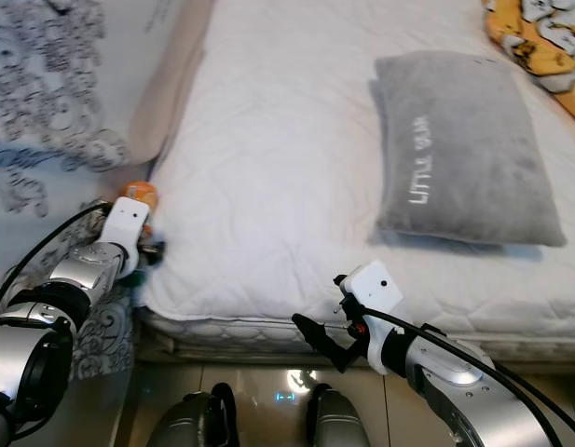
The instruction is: Clean up the room
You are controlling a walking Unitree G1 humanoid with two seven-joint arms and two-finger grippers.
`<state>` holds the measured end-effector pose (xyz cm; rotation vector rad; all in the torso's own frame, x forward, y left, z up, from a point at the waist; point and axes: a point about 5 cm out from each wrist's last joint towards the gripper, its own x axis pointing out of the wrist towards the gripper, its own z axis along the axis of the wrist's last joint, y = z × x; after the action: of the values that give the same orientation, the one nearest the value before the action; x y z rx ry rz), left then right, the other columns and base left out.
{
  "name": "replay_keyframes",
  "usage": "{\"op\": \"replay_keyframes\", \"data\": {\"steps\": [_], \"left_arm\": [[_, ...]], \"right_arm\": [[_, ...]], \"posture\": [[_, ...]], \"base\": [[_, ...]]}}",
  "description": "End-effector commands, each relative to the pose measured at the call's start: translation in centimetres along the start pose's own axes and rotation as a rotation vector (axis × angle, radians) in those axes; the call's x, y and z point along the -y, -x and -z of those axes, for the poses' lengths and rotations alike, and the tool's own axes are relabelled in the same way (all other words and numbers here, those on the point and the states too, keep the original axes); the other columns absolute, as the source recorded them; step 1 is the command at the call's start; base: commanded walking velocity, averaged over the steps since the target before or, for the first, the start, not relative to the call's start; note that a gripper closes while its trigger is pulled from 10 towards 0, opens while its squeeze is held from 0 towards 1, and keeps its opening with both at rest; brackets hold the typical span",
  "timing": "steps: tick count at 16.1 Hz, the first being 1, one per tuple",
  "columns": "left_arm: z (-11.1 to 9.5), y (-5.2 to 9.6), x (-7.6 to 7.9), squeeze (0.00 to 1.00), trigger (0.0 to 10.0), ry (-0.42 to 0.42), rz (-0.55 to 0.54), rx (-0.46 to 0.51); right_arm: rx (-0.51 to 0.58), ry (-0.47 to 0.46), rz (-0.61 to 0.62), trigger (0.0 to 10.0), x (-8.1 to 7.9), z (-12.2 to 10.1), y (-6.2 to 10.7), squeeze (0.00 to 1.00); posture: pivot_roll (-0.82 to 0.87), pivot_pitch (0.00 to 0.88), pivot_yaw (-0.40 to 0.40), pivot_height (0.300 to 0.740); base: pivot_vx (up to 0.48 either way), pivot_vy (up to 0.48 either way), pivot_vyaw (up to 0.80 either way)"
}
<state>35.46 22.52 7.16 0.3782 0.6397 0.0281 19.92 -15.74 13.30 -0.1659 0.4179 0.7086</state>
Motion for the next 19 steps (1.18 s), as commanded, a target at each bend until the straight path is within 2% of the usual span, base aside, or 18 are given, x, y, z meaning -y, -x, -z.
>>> {"op": "replay_keyframes", "data": {"steps": [1,3,4,5,6,7,12,14,17,18,19], "left_arm": [[2.6,0.1,-0.9,0.0,10.0,-0.014,-0.057,-0.093],[1.6,0.0,0.0,0.0,10.0,0.097,0.021,-0.025],[1.1,0.0,0.4,0.0,10.0,0.118,0.053,0.003],[0.9,0.0,0.7,0.0,9.1,0.107,0.071,0.008],[1.1,-0.1,0.9,0.0,4.2,0.091,0.08,-0.005],[1.4,-0.1,1.0,0.0,0.0,0.095,0.087,-0.022],[2.4,0.0,1.0,0.0,0.0,0.09,0.106,-0.064],[2.5,0.0,1.1,0.0,0.0,0.116,0.126,-0.062],[1.2,0.0,2.0,0.0,0.0,0.163,0.212,0.013],[0.8,0.0,2.5,0.0,0.0,0.164,0.248,0.036],[-0.3,0.1,3.0,0.0,0.0,0.203,0.29,0.082]], "right_arm": [[-0.002,-0.006,-0.004,10.0,-0.2,0.0,0.2,0.0],[0.002,-0.01,0.0,10.0,-0.1,0.0,0.1,0.0],[0.002,-0.01,0.0,10.0,-0.1,0.0,0.1,0.0],[0.003,-0.01,0.0,10.0,-0.1,0.0,0.0,0.0],[0.005,-0.009,0.0,10.0,-0.1,0.0,-0.1,0.0],[0.006,-0.008,0.001,10.0,-0.1,-0.1,-0.1,0.0],[0.005,-0.006,0.004,10.0,-0.1,0.1,-0.3,0.0],[0.009,-0.005,0.009,10.0,0.0,0.1,-0.4,0.0],[0.028,-0.008,0.041,10.0,0.4,0.2,-0.7,0.0],[0.041,-0.012,0.07,10.0,0.8,0.2,-0.9,0.0],[0.07,-0.024,0.131,10.0,1.5,0.1,-1.2,0.0]], "posture": [[-0.25,0.264,0.061,0.74],[-0.25,0.261,0.061,0.74],[-0.24,0.257,0.06,0.74],[-0.24,0.254,0.061,0.74],[-0.24,0.252,0.062,0.74],[-0.24,0.25,0.063,0.74],[-0.24,0.229,0.067,0.74],[-0.23,0.219,0.069,0.74],[-0.21,0.19,0.079,0.74],[-0.2,0.17,0.086,0.74],[-0.19,0.143,0.094,0.74]], "base": [[0.0,0.0,0.0],[0.0,0.0,0.0],[0.0,0.0,0.0],[0.0,0.0,0.0],[0.0,0.0,0.0],[0.0,0.0,0.0],[0.0,0.0,0.0],[0.0,0.0,0.0],[0.0,0.0,0.0],[0.0,0.0,0.0],[0.0,0.0,0.0]]}}
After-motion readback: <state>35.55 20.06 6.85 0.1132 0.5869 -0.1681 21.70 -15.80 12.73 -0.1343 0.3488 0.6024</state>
